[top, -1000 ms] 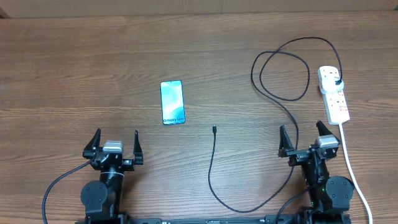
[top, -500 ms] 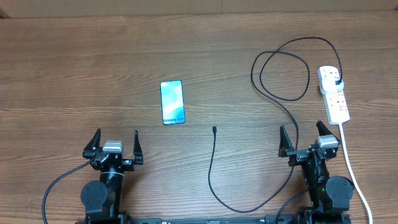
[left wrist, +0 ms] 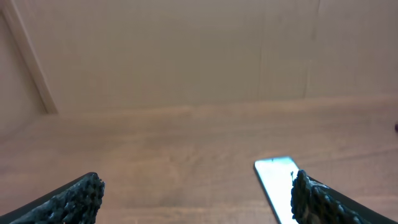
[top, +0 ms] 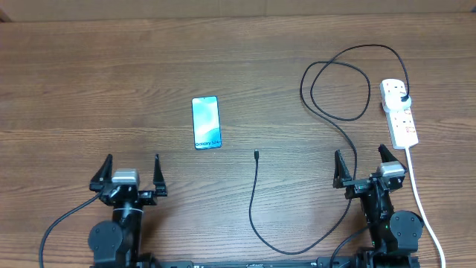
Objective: Plug charger to phone and switch on socket
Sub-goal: 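Move the left gripper forward over the Galaxy phone and lower it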
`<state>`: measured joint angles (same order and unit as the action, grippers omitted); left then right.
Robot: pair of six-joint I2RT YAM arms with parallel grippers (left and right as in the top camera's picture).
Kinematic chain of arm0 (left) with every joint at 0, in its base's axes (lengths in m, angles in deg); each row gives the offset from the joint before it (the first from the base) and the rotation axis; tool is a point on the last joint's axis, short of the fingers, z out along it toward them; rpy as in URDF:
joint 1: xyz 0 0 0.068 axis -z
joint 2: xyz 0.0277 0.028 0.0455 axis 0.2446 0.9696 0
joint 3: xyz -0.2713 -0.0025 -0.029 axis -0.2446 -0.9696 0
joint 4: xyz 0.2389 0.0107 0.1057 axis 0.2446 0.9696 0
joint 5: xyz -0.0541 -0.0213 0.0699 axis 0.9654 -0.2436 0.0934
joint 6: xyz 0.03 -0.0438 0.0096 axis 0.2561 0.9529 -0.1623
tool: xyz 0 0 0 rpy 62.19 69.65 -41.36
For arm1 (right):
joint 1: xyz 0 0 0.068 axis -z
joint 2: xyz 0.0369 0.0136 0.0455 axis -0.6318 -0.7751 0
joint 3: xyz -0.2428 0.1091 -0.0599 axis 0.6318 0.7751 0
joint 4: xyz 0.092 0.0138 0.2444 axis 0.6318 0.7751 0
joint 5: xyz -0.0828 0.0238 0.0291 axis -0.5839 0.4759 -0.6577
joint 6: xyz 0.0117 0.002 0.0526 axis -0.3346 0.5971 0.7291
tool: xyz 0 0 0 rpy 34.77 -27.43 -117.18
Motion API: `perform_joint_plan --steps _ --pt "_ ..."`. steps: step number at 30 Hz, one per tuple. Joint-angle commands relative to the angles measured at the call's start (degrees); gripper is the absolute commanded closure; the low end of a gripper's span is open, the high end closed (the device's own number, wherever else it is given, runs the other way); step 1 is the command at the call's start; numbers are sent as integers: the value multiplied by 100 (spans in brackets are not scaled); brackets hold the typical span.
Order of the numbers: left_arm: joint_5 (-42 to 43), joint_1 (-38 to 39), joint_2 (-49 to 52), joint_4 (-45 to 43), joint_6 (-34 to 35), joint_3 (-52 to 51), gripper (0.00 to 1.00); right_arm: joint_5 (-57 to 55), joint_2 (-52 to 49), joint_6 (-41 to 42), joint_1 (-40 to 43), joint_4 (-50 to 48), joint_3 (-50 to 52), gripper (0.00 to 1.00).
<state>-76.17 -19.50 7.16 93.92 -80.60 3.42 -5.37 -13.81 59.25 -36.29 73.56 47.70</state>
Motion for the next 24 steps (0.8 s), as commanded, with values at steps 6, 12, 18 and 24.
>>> perform_joint_plan --steps 6,12,18,24 --pt "-61 -26 643 50 444 778 0 31 52 15 -33 -35 61 0" --pt "-52 -26 1845 76 505 1394 0 28 52 15 -33 -35 61 0" --pt "72 -26 3394 533 505 2507 0 31 52 15 -33 -35 61 0" --pt "310 -24 4951 1513 507 3952 0 31 52 15 -33 -35 61 0"
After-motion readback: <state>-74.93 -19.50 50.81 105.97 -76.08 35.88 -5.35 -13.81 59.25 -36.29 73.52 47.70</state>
